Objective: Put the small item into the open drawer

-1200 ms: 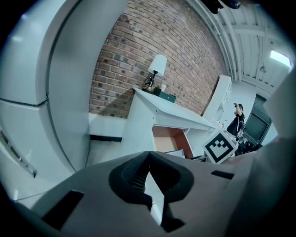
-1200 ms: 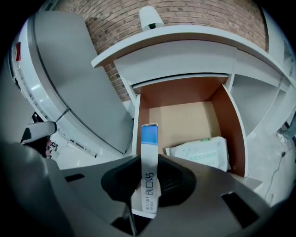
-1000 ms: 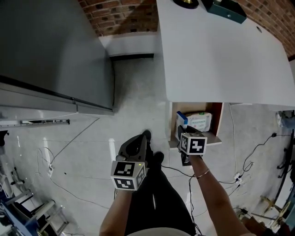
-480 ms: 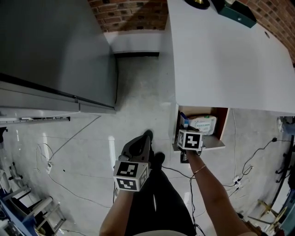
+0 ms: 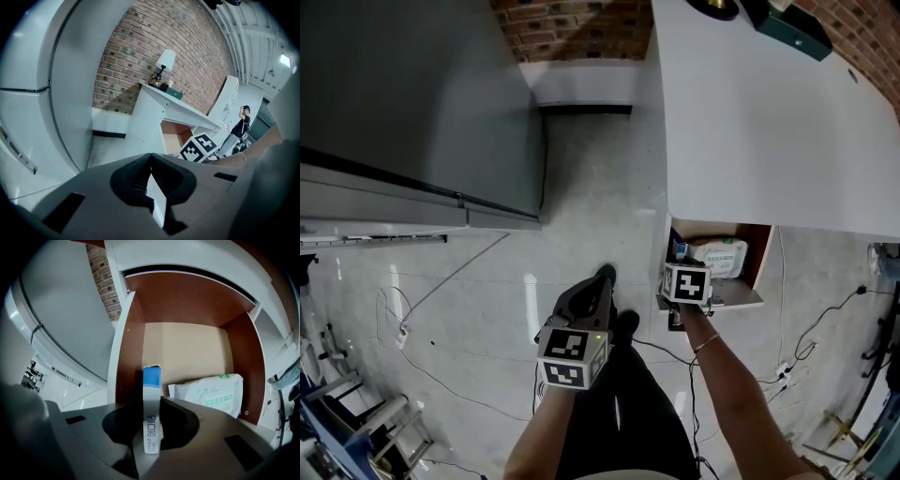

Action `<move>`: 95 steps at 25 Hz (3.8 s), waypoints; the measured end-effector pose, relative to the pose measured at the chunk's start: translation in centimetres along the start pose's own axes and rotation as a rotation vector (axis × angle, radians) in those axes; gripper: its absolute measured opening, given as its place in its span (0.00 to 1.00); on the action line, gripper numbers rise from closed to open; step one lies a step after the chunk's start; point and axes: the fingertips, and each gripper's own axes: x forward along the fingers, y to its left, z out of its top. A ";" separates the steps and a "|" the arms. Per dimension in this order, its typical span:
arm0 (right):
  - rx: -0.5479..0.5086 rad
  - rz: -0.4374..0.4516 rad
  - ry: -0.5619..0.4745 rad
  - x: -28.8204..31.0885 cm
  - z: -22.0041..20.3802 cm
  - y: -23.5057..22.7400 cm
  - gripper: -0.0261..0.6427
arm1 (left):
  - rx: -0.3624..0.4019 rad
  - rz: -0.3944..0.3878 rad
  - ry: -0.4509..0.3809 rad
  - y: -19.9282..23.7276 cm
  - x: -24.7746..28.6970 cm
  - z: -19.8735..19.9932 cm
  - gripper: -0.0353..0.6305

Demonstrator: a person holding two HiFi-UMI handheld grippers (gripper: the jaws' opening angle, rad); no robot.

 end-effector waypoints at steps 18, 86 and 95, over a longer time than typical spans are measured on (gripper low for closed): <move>0.017 0.047 -0.128 -5.3 0.9 0.1 0.24 | 0.058 -0.018 -0.025 -1.8 -0.7 2.8 0.09; 0.208 0.136 -0.966 -54.7 -3.8 -5.2 0.05 | 0.420 -0.134 -0.308 -21.2 -21.3 13.5 0.09; 0.205 0.142 -0.963 -54.5 -3.9 -5.4 0.05 | 0.412 -0.122 -0.307 -21.1 -21.3 13.1 0.09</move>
